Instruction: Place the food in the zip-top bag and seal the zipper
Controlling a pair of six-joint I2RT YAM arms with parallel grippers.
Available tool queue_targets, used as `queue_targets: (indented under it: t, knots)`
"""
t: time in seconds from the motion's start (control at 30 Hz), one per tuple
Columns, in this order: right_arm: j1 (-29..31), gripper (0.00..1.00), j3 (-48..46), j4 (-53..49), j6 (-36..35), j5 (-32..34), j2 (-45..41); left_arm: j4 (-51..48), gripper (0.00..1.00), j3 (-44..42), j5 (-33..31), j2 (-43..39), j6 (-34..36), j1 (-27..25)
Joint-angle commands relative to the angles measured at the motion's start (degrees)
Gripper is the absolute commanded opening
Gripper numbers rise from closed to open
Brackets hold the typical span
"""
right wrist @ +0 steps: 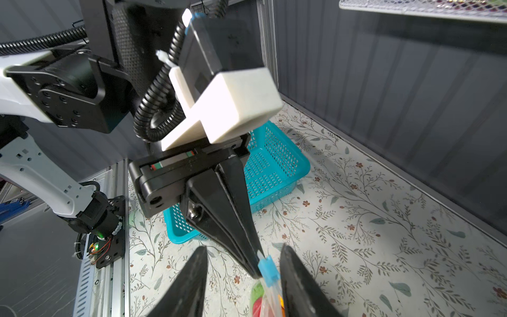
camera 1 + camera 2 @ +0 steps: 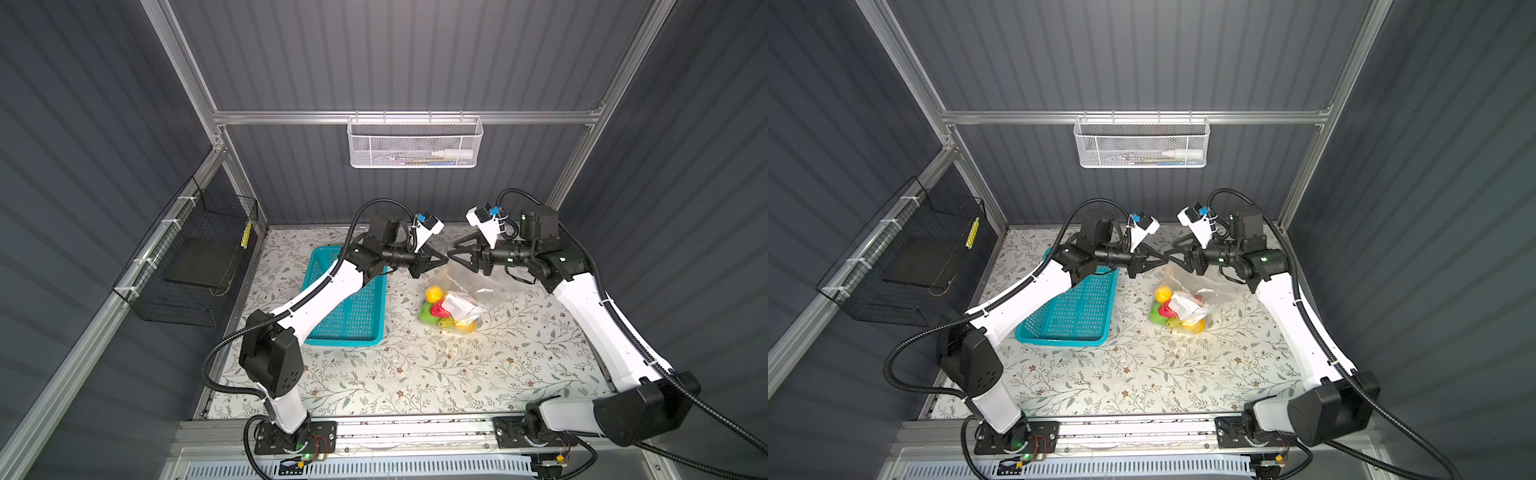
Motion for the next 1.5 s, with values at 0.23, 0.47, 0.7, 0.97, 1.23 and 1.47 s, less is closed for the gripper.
queue_targets:
  t: [0.23, 0.47, 0.7, 0.97, 1.23, 1.47]
  knots:
    - [0.37, 0.43, 0.76, -2.87, -3.54, -0.09, 2.23, -1.97, 0.0, 1.5, -0.01, -0.98, 1.77, -0.19]
    - [0.55, 0.39, 0.48, -4.8, -4.92, 0.87, 2.8, -1.92, 0.0, 1.25, -0.81, -1.52, 1.8, -0.23]
    - [0.56, 0.25, -0.33, -5.93, -5.92, 1.9, 2.2, -1.88, 0.0, 1.16, -2.5, -1.83, 1.79, -0.15]
    - [0.9, 0.28, -0.59, -6.31, -6.88, 3.85, 2.53, -2.17, 0.0, 1.93, -2.56, -1.75, 1.76, -0.22]
    - [1.73, 0.24, 0.3, -7.22, -8.29, 6.25, 3.74, -2.32, 0.0, 2.03, -2.81, -1.91, 1.86, -0.21]
    - [2.48, 0.16, 1.66, -7.7, -9.32, 7.28, 4.64, -2.93, 0.0, 2.39, -3.26, -2.01, 2.31, -0.22]
